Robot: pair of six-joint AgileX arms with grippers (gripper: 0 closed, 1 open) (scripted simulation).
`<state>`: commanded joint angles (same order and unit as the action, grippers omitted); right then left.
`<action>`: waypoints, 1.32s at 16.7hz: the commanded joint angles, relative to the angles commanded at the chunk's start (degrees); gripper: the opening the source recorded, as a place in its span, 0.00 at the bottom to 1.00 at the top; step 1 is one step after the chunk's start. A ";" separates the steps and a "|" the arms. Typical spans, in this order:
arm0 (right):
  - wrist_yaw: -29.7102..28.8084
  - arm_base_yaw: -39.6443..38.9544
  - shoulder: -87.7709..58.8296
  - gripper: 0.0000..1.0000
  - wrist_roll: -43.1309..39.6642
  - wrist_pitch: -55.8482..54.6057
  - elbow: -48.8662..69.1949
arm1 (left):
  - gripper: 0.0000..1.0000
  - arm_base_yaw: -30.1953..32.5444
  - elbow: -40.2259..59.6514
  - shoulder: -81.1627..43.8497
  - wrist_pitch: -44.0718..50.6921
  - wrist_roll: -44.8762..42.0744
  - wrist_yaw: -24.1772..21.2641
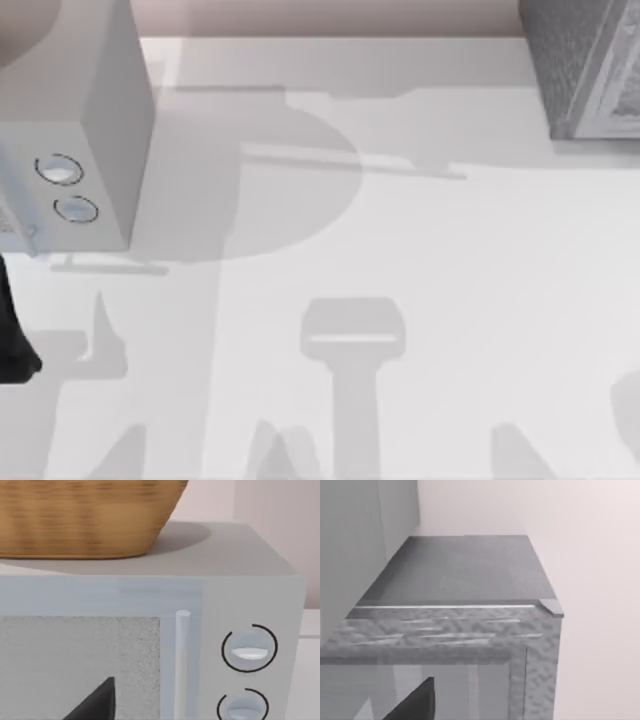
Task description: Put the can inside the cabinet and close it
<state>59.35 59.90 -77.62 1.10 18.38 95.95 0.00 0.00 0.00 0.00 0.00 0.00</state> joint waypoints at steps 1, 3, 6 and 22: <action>-0.04 -0.12 0.41 1.00 0.05 1.90 1.81 | 1.00 0.00 0.00 0.00 0.00 0.00 0.00; -0.11 -0.26 0.87 1.00 0.10 3.86 3.74 | 1.00 0.00 0.00 0.00 0.00 0.00 0.00; -0.12 -0.27 0.89 1.00 0.11 3.96 3.84 | 1.00 0.00 0.00 0.00 0.00 0.00 0.00; -51.36 -51.06 0.86 1.00 -0.31 5.95 5.73 | 1.00 0.00 0.00 0.00 0.00 0.00 0.00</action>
<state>7.98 8.83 -76.75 0.79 24.34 101.68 0.00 0.00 0.00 0.00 0.00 0.00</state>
